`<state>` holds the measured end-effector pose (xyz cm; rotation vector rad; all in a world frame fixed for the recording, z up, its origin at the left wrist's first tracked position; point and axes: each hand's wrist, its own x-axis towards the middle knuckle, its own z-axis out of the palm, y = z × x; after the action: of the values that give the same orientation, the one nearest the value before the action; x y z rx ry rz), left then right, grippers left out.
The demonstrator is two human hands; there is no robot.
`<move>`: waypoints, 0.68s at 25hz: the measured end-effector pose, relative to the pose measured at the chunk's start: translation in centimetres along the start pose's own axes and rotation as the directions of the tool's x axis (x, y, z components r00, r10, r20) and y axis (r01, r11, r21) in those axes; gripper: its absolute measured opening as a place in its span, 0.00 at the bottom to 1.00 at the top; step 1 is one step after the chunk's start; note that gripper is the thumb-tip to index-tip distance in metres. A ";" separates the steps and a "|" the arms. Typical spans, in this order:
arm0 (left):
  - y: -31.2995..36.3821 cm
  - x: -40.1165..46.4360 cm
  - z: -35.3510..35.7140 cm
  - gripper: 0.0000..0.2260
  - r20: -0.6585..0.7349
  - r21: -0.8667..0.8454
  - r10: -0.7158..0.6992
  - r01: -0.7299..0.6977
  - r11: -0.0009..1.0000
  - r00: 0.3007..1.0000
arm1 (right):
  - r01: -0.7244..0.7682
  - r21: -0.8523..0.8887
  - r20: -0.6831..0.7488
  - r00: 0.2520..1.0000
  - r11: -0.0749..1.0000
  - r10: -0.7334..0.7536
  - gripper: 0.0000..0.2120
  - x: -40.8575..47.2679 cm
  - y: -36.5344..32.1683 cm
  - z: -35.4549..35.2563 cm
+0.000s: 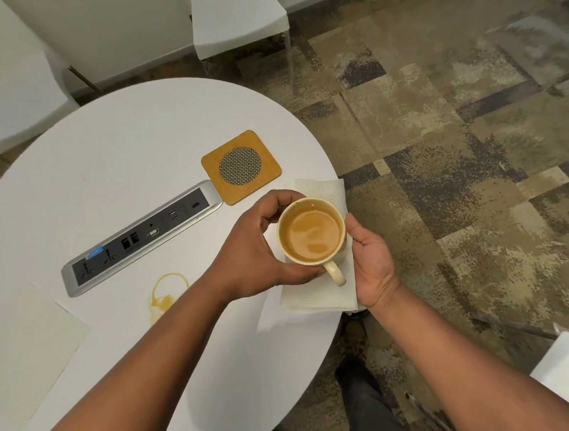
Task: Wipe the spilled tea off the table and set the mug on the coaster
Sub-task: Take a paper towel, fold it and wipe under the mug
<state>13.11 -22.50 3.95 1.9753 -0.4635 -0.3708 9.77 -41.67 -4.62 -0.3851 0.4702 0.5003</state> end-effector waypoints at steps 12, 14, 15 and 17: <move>0.0 -0.8 -0.2 0.37 0.061 0.002 -0.003 0.003 1.000 0.998 | -0.013 0.007 0.003 1.000 1.000 0.013 0.30 0.4 0.3 -0.4; -0.3 -0.9 -0.1 0.37 0.055 0.012 -0.002 0.001 1.000 0.999 | -0.021 0.012 0.017 1.000 1.000 0.021 0.30 0.4 0.3 -0.4; -0.4 -1.0 0.0 0.37 0.048 0.016 -0.006 0.005 1.000 0.999 | -0.022 0.019 0.023 0.999 1.000 0.021 0.30 0.3 0.3 -0.4; -0.5 -1.2 0.2 0.37 0.022 0.011 -0.018 0.018 1.000 1.000 | -0.013 0.045 0.041 0.999 0.999 0.011 0.30 0.3 0.3 -0.4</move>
<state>12.01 -21.87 3.52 1.9882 -0.4632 -0.4030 9.69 -41.53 -5.20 -0.3286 0.4441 0.5071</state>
